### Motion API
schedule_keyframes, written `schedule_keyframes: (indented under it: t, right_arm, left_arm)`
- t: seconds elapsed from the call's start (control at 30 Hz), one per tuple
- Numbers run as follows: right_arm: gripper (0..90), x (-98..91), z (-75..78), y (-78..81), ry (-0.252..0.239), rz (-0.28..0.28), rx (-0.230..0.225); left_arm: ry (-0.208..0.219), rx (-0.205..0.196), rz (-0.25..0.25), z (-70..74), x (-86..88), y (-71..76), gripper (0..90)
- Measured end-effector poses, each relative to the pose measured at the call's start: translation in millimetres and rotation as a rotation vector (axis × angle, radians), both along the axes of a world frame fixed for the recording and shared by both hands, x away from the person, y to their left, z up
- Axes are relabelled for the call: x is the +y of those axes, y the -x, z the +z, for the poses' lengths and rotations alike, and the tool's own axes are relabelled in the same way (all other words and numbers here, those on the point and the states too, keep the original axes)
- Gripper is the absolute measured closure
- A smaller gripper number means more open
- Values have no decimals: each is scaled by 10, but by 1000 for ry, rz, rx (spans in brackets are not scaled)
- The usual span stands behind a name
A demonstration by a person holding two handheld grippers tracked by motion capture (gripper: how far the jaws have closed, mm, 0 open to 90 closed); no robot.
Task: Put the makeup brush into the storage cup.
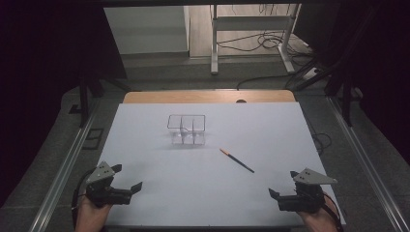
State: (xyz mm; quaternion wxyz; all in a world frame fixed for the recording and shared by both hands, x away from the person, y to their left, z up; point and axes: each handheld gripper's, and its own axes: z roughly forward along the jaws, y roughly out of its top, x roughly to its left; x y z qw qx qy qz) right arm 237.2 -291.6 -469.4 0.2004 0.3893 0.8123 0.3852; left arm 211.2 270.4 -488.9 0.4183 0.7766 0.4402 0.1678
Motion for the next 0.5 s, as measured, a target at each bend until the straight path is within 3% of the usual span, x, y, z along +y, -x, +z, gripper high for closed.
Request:
schedule_keyframes:
  t: [0.3,0.5]
  right_arm:
    - [34,30,27,-53,-23,-1,6]
    - [34,69,48,-80,-7,12,11]
  left_arm:
    - [-5,8,-4,-6,0,-5,0]
    - [6,10,2,-10,16,-8,0]
